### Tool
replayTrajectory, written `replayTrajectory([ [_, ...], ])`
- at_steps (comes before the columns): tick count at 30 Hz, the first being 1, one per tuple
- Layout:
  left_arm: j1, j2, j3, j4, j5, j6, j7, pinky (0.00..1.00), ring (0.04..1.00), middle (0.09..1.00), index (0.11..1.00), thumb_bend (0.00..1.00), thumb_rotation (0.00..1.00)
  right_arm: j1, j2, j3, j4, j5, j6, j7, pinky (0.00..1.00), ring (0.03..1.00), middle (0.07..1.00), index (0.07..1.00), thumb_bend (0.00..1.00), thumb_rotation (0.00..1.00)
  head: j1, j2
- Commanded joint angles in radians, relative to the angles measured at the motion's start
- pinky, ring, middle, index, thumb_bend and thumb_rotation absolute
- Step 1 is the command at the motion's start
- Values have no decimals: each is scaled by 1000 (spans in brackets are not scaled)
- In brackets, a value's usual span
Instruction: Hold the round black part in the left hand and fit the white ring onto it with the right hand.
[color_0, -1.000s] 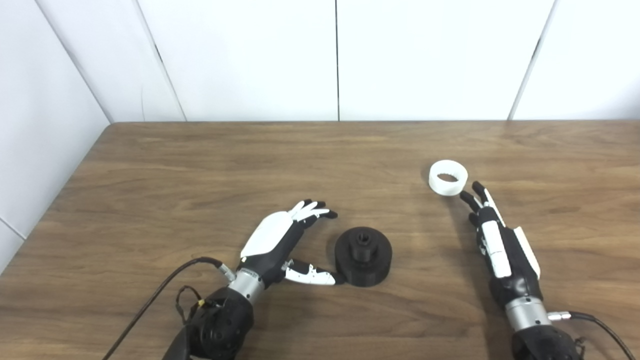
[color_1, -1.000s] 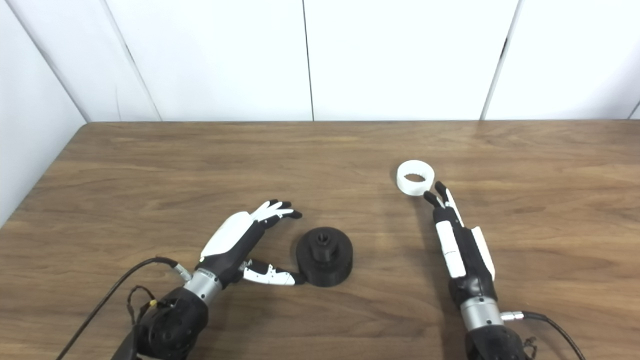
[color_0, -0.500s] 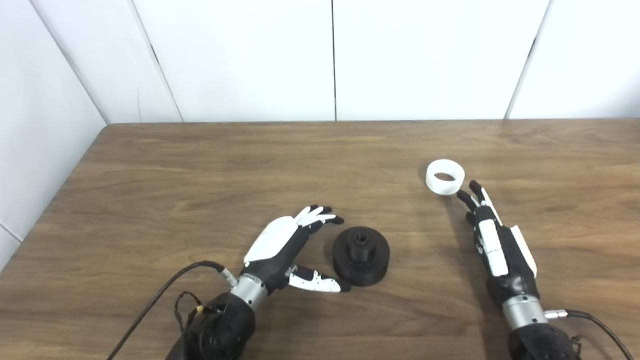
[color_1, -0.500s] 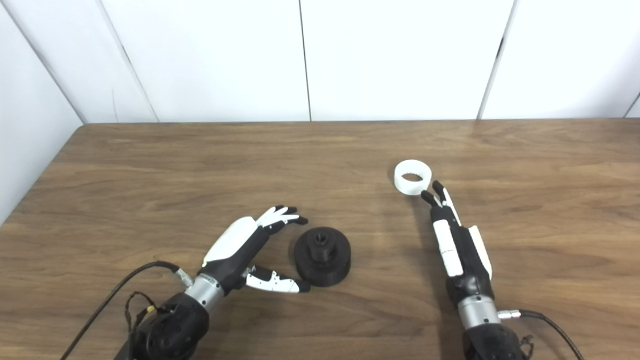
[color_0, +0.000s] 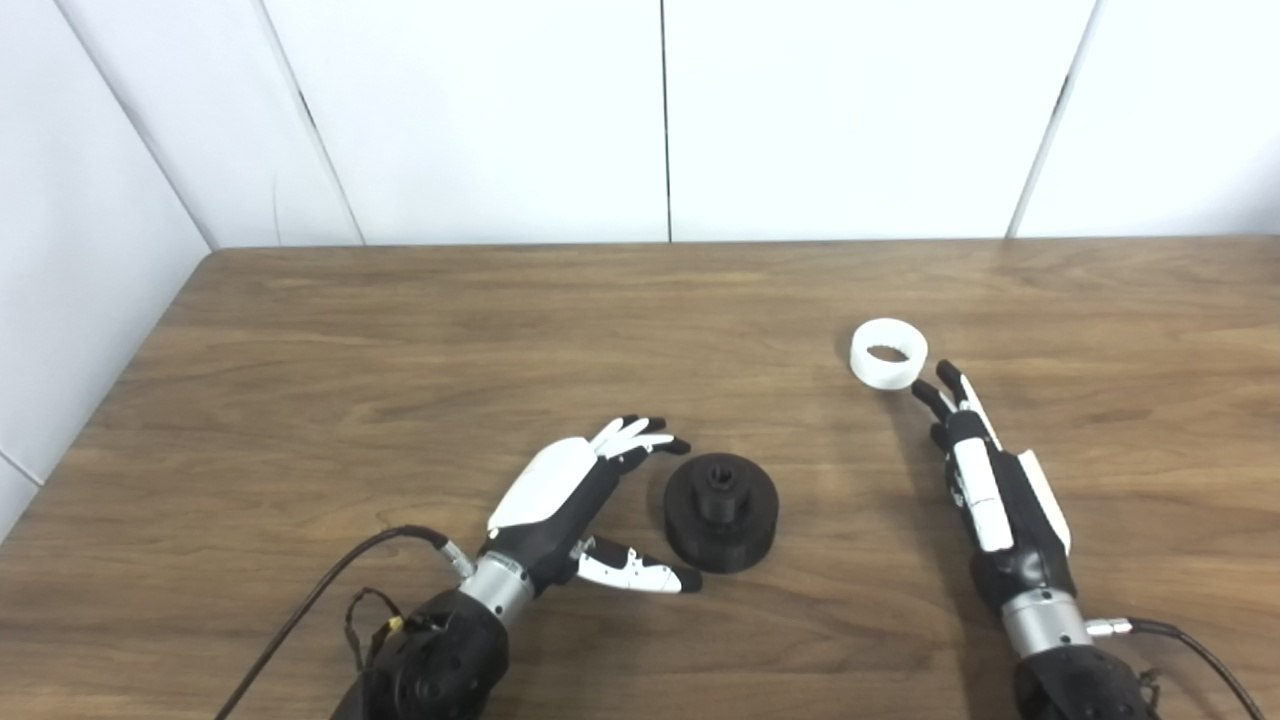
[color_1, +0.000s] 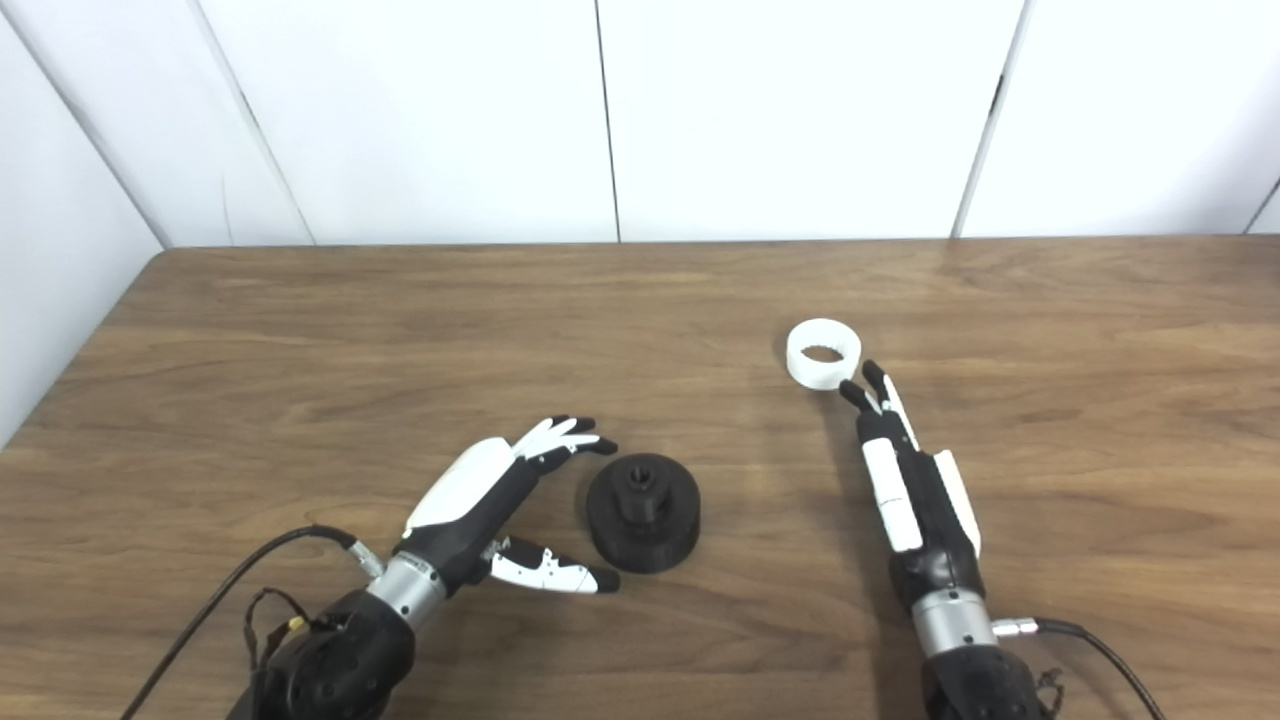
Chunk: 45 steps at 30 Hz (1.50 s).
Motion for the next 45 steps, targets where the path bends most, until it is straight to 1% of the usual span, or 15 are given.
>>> replayTrajectory([
  [1, -2, -4, -22, 23, -12, -1, -30, 934, 1000, 966, 829, 1000, 347, 22, 13, 5, -32, -2, 17, -7, 1000, 1000, 931, 986, 637, 1000, -1, 1],
  [10, -14, -24, -23, 71, -5, -23, -11, 950, 1000, 963, 831, 1000, 350, 28, 10, 8, -37, -7, 10, -5, 1000, 1000, 933, 988, 620, 1000, -6, -2],
  [14, -18, -35, -31, 100, 9, -40, 17, 952, 1000, 955, 826, 1000, 357, 31, 9, 8, -38, -9, 8, -6, 1000, 1000, 931, 984, 616, 1000, -8, -3],
  [17, -21, -46, -35, 119, 17, -50, 34, 963, 1000, 953, 822, 1000, 344, 34, 6, 9, -39, -14, 6, -5, 1000, 1000, 930, 981, 618, 1000, -8, -3],
  [21, -26, -56, -41, 137, 19, -63, 56, 942, 1000, 948, 812, 1000, 347, 37, 5, 7, -40, -4, 1, 0, 1000, 1000, 934, 982, 615, 1000, -8, -3],
  [23, -26, -60, -39, 142, 18, -70, 66, 933, 1000, 942, 788, 997, 337, 38, 4, 7, -41, -5, -1, 0, 1000, 1000, 935, 983, 618, 1000, -8, -3],
  [27, -21, -68, -31, 144, 15, -77, 81, 923, 1000, 931, 737, 964, 323, 38, 0, 8, -38, -8, -5, 0, 1000, 1000, 934, 985, 612, 1000, -6, -3],
  [30, -17, -74, -26, 145, 12, -79, 88, 932, 1000, 919, 691, 914, 294, 39, 0, 7, -35, -5, -10, 1, 1000, 1000, 933, 984, 607, 1000, -6, -3],
  [38, -7, -83, -19, 139, 15, -78, 93, 930, 993, 899, 654, 848, 248, 36, -7, 5, -31, -2, -10, 6, 1000, 1000, 931, 982, 637, 1000, -7, -1],
  [45, 4, -82, -18, 124, 12, -81, 95, 922, 988, 891, 646, 832, 253, 32, -11, 3, -32, 3, -2, 10, 1000, 1000, 934, 985, 662, 1000, -8, 5],
])
